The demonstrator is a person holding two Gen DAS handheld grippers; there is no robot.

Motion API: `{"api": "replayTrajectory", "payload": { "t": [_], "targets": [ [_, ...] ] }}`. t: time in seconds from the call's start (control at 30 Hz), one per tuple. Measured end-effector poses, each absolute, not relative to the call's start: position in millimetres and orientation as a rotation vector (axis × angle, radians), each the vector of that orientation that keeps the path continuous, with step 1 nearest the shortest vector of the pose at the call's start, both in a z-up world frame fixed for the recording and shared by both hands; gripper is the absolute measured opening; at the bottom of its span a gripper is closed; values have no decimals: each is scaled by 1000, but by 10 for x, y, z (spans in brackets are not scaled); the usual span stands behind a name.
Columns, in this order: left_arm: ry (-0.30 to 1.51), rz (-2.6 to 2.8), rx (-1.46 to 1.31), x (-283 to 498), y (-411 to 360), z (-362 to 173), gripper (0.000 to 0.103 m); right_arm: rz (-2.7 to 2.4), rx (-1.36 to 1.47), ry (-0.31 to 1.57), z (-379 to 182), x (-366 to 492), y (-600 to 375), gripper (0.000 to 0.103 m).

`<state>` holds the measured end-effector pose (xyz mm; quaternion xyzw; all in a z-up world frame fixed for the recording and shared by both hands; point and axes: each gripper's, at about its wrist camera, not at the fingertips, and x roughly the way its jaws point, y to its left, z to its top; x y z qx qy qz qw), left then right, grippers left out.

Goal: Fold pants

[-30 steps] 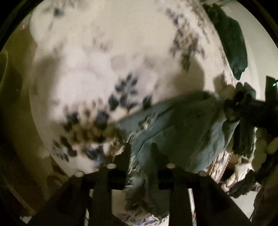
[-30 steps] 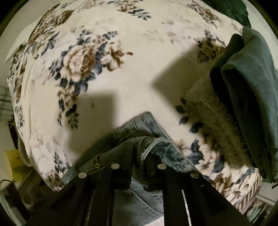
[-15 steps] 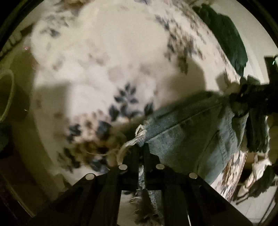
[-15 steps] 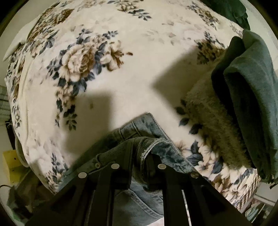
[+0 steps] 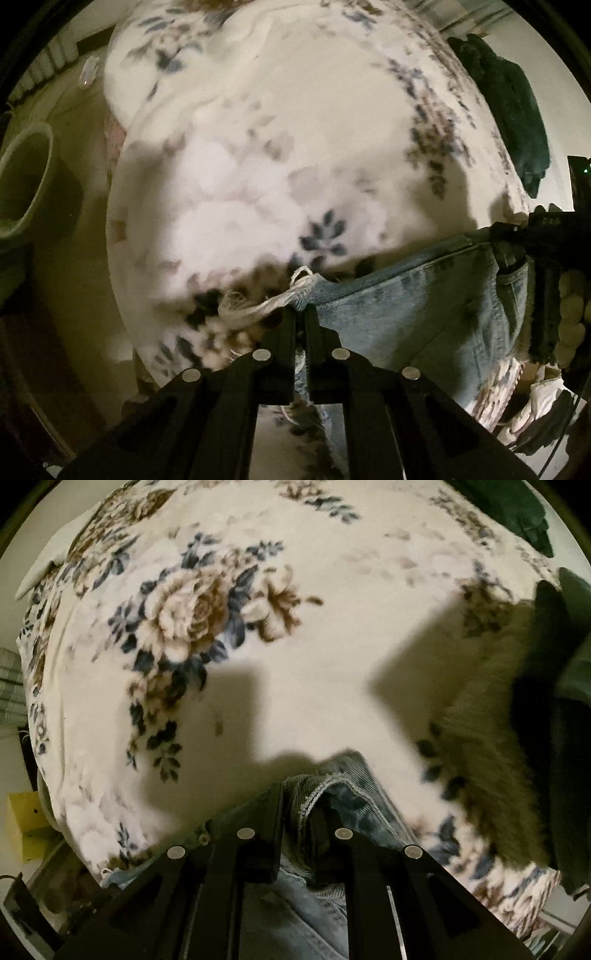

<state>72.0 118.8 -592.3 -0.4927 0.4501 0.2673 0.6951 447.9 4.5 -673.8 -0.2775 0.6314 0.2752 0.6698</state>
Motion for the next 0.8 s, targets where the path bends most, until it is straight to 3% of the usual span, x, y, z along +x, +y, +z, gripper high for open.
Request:
{"api": "replayTrajectory", "payload": {
  "t": [0.07,0.1,0.13,0.2,0.23,0.33,0.37,0.4,0.57,0.8],
  "targets": [
    [1033,583,-1133,733,1203,-6007,4,643,-623,1434,-6795,4488,63,18],
    [1038,578,-1153,734,1208,-6018,6,667,-605,1447,-6788,4495,51,34],
    [1043,578,-1169,727,1217,-6007,7,701,-565,1462,-6744,4504,18,57],
    [1062,595,-1167,709,1212,-5914,14,729,-493,1461,-6585,4523,-92,70],
    [1066,607,-1163,693,1199,-5862,18,728,-473,1449,-6499,4529,-157,70],
    [1054,618,-1176,629,1125,-5674,54,698,-406,1409,-6195,4549,-481,74],
    [1049,610,-1185,616,1084,-5619,71,682,-379,1413,-6130,4548,-621,76],
    [1041,595,-1202,601,1025,-5559,75,668,-349,1422,-6096,4550,-772,78],
    [1030,484,-1301,625,566,-5446,77,583,-190,1531,-6261,4613,-1569,81],
    [1016,363,-1618,643,-182,-5759,77,550,103,1686,-6828,4692,-2345,81]
  ]
}}
